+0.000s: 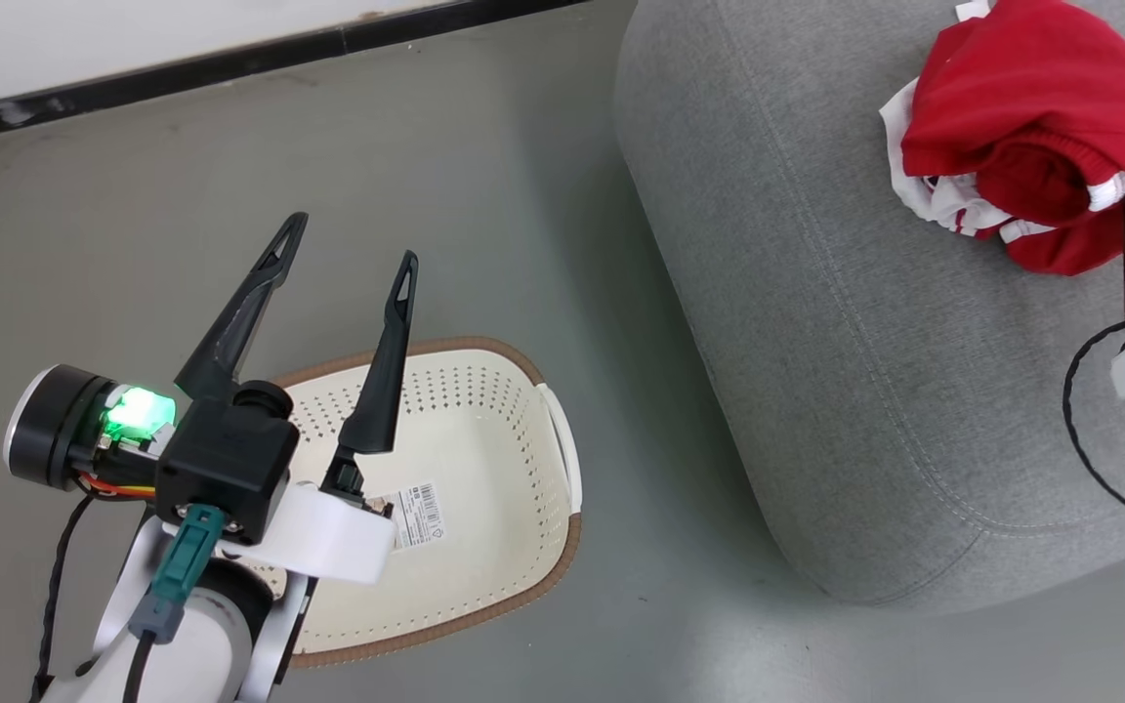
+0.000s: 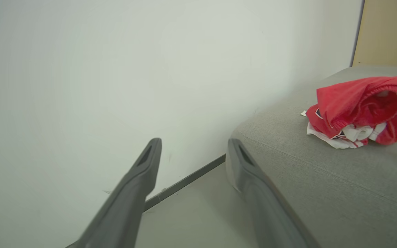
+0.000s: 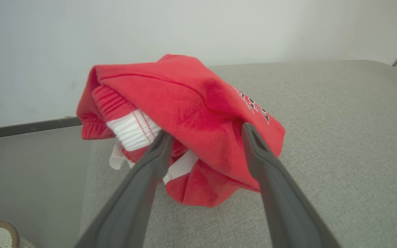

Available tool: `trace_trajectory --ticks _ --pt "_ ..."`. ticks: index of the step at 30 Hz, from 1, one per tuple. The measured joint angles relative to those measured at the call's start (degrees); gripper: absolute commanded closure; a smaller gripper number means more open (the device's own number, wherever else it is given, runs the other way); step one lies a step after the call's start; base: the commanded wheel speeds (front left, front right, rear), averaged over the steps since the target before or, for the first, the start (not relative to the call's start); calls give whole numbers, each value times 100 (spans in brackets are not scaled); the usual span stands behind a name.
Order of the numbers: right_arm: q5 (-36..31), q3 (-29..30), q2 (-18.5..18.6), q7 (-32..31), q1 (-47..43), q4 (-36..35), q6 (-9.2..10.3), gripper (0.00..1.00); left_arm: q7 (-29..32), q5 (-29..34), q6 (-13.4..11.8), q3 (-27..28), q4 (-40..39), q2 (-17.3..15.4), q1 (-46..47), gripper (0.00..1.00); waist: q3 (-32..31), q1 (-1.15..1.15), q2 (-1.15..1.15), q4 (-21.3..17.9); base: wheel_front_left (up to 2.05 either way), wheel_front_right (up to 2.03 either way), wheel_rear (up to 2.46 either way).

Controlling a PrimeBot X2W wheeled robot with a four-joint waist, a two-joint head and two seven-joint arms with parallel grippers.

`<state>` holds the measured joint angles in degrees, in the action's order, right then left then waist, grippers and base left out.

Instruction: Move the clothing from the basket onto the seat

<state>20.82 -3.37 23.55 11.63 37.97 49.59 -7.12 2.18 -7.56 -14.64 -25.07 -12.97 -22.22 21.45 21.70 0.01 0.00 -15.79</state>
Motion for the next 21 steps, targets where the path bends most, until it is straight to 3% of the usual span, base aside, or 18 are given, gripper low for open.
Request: trace_trajectory --ticks 11,21 --pt "48 -229 -2 147 -402 -442 0 0 -227 -151 -111 180 183 81 -80 0 -184 0 0 -68 0 0 0" --pt "-18 -427 213 205 -405 -1252 0 0 -506 -301 -439 565 478 109 -460 0 -464 0 0 13 0 0 0"
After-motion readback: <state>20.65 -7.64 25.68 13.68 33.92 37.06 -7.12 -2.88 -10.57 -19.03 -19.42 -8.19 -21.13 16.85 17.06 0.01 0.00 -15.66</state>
